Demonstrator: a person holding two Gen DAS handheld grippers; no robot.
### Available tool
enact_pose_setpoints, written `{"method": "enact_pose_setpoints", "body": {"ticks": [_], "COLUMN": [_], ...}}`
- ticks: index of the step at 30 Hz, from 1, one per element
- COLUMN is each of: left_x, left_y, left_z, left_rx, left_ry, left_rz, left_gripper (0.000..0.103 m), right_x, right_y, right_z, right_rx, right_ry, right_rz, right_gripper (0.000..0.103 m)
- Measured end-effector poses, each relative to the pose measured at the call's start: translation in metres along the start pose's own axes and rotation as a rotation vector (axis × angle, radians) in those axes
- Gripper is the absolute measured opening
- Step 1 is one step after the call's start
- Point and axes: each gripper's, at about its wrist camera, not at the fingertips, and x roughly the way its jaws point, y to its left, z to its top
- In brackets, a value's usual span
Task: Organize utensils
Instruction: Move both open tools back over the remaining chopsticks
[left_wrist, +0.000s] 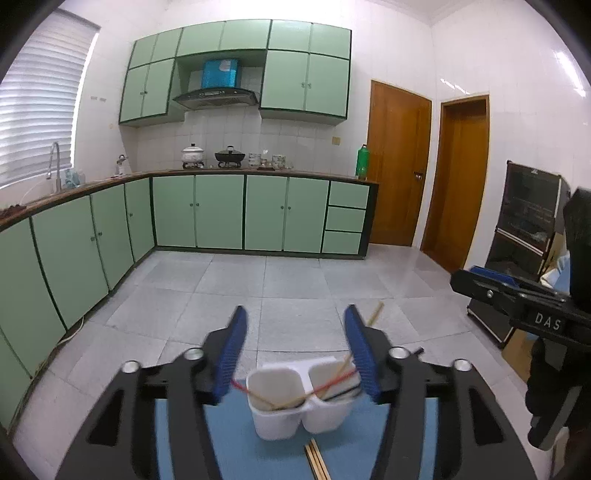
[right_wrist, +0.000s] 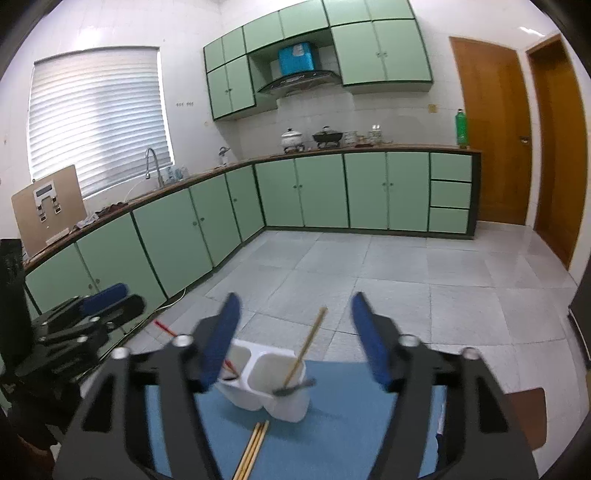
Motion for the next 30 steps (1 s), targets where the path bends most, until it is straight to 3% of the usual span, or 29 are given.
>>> {"method": "enact_pose_setpoints", "body": {"ticks": [4,7,19,24,30], "left_x": [-0.026,-0.039,-0.046,-0.044,-0.043], "left_y": [-0.001,-0.002,0.000,0.002,0.000], "left_z": [-0.026,-0.057,-0.192,-0.226,-0.249], "left_rx": [-0.009,-0.014,-0.057,-0.069,-0.057], "left_ry": [0.002,0.030,0.249,0.321,0.368], "left_rz": [0.014,0.026,0.102,0.117,0.136], "left_gripper": [0.068,0.071,0.072,0.072,0.072], "right_x": [-0.027,-0.041,-0.047,-0.039,-0.033], "right_y": [-0.001,0.001,0.024,0.042,0.059], "right_z": [-0.034,-0.065,-0.209,-0.252,-0.280], "right_rx": [0.016,0.021,0.036,0.061,0.045], "right_ry": [-0.012,-0.003,0.180,0.271,0.330], "right_rz": [-0.009,-0.021,-0.066,-0.051,-0.047], "right_gripper": [0.082,0.087,0.089,0.089,0.089]}}
